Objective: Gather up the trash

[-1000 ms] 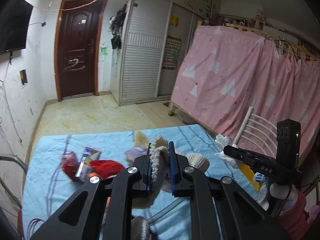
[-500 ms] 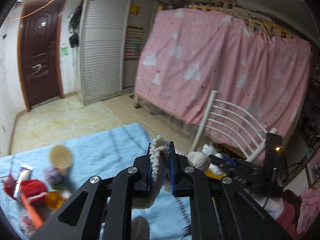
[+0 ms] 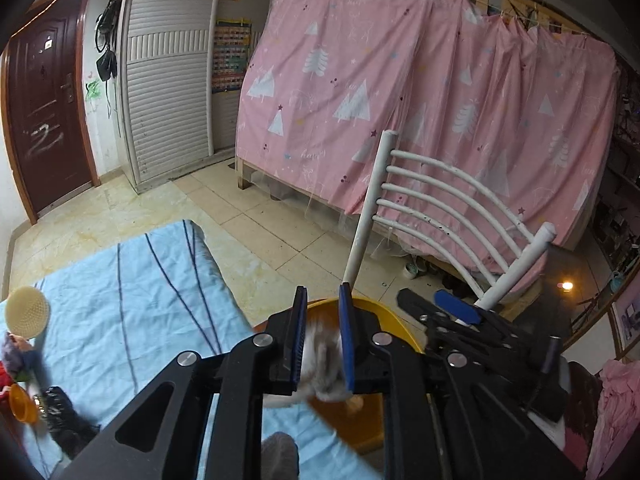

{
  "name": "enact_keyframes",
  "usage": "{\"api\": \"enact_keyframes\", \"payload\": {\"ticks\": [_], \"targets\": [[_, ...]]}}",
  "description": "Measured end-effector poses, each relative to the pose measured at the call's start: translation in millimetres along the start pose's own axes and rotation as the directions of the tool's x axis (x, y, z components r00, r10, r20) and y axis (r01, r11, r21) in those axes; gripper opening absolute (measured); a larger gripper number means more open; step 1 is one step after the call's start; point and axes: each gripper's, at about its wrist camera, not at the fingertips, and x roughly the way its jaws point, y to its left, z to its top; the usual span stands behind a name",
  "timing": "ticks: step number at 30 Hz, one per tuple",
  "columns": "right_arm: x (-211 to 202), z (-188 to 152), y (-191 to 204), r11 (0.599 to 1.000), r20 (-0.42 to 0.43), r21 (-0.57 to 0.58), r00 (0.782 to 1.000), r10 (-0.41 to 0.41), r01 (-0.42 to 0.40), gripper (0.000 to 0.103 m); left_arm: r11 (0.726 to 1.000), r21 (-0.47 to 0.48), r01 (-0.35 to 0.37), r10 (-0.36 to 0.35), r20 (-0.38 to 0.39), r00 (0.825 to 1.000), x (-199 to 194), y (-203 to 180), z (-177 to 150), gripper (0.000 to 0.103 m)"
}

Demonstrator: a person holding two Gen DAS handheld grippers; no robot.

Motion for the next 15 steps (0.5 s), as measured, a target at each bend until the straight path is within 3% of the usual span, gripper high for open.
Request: {"api": "enact_keyframes", "payload": {"ticks": [6,15], "targets": [[0.6,-1.6,6.7,1.0,-0.003,-0.005,1.0,0.028,-0.028,0.07,0.999,-0.027,-0.028,0.028,-0.024,0.999,-3.6,7.7,-4.7,0.007],[-6.7,-10.0,48.3,0.993,-0.02,-0.071,0.996,0.092,-0.094,0.076,0.994,-0.087,-0.061,0.062,-0.001,0.998,-48.9,45.7,-19.0,0.008]]}}
